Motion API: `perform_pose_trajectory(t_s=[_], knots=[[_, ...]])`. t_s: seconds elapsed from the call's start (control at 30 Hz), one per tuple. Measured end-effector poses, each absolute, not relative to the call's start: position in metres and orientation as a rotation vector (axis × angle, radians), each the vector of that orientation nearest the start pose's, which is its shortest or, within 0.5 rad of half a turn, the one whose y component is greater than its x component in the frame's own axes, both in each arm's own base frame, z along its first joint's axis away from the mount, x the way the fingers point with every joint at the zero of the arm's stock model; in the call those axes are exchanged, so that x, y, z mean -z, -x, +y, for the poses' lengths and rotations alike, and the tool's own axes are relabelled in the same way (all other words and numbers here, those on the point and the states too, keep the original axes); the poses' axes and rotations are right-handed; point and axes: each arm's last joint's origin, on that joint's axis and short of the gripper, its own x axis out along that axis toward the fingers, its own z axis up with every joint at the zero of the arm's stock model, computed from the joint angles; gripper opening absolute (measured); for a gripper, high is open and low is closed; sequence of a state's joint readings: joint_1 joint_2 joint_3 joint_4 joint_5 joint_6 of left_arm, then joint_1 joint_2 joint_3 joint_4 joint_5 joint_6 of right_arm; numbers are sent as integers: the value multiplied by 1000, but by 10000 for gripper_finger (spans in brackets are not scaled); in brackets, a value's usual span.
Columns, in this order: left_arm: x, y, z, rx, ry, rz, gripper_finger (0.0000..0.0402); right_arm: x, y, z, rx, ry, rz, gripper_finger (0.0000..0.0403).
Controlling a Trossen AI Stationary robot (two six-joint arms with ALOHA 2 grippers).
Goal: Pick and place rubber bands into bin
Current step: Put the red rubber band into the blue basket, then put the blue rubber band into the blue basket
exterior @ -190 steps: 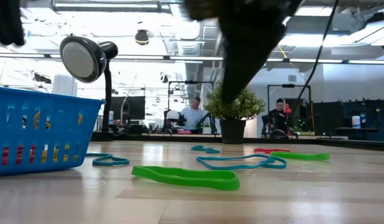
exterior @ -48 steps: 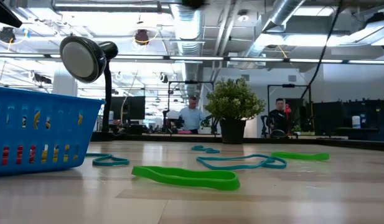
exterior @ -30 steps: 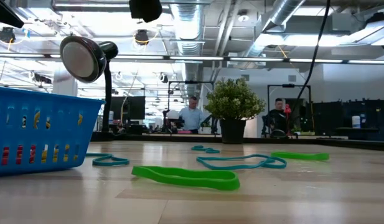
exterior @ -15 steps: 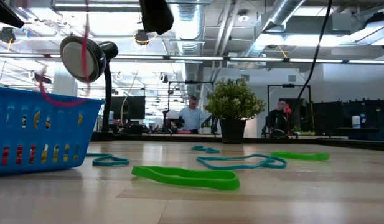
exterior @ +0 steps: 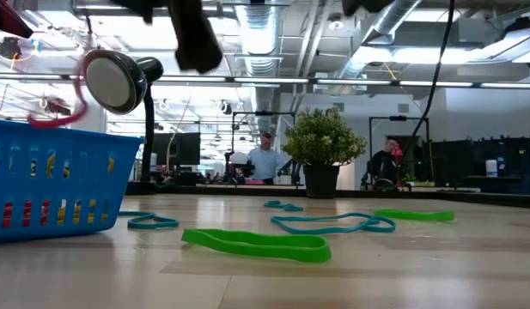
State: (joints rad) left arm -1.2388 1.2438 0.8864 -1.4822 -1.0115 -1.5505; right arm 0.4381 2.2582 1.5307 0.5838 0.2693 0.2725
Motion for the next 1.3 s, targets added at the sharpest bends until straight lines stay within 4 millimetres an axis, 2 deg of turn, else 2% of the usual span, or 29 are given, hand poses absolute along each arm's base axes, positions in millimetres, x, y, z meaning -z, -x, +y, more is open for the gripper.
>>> perform_pose_trajectory(t_s=[0.13,0.33,0.73,1.07,1.3], knots=[[-244,-77,-147,-391,-188,599,45,-169,-473,205,-146,-241,144,0],[-244,-77,-147,-391,-188,599,45,-174,-488,196,-196,-253,128,0],[-244,-77,-147,-390,-187,598,45,-148,-487,200,-193,-229,271,5],[-244,-77,-147,-388,-177,602,45,-144,-487,193,-155,-233,324,84],[-241,-79,-156,-362,-47,610,45,-147,-487,191,-151,-238,330,143]])
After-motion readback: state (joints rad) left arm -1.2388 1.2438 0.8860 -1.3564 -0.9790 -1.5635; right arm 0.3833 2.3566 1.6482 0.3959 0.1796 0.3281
